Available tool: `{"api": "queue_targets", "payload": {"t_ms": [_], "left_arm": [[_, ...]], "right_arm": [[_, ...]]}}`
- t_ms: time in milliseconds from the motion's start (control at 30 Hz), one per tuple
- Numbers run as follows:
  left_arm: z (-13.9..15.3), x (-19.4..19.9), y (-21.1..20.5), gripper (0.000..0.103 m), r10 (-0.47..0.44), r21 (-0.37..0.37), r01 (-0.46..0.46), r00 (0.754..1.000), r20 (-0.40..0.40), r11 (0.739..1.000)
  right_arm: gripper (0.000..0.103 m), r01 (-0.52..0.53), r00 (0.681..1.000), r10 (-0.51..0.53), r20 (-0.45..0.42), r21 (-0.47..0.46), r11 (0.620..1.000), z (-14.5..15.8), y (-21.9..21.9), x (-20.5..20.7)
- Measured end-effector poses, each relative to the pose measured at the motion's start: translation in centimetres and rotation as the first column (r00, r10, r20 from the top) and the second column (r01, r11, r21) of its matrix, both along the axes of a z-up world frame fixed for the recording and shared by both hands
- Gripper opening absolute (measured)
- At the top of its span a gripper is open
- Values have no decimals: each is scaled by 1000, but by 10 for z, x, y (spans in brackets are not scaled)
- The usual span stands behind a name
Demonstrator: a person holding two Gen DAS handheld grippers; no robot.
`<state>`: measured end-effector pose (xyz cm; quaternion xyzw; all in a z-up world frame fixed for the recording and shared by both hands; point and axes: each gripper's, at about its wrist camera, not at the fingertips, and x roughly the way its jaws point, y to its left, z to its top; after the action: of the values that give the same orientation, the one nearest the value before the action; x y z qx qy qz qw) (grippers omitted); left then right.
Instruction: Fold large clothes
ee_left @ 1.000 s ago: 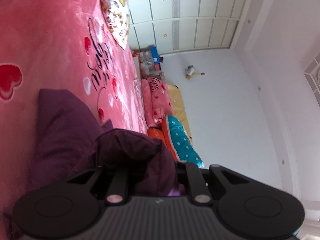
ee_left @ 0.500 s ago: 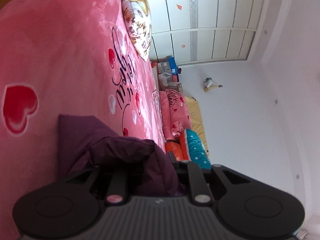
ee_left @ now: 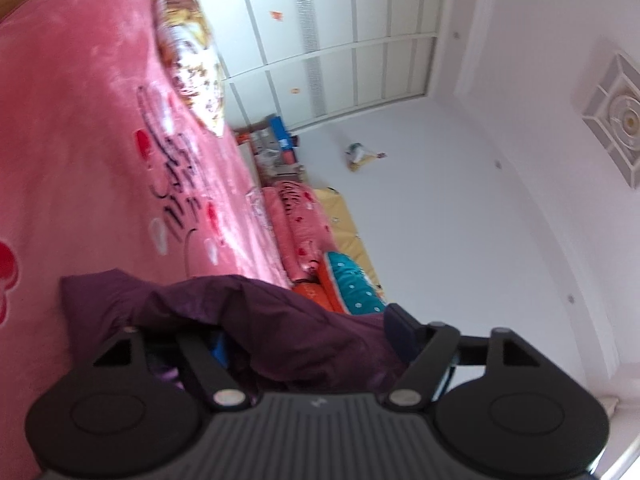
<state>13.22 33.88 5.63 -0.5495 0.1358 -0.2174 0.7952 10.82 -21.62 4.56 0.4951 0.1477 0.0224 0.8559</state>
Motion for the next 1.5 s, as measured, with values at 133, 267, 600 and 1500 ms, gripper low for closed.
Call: {"api": "queue_targets", "payload": {"t_ms": [133, 267, 600, 1500], "left_arm": [[8, -2, -2, 81, -20, 18, 19, 998, 53, 1000], [13, -6, -1, 87, -41, -21, 44, 991, 124, 999], [26, -21, -2, 93, -7, 14, 3, 970, 243, 1000], [-10, 19, -50, 75, 62, 490, 15, 988, -141, 872]], "right_arm": [[102, 27, 999, -26, 38, -14, 1000, 11, 0, -2], [103, 58, 996, -55, 65, -52, 997, 23, -3, -5], [103, 72, 991, -43, 126, -234, 970, 46, 5, -22], [103, -309, 947, 212, -242, -868, 389, -12, 124, 49]]}}
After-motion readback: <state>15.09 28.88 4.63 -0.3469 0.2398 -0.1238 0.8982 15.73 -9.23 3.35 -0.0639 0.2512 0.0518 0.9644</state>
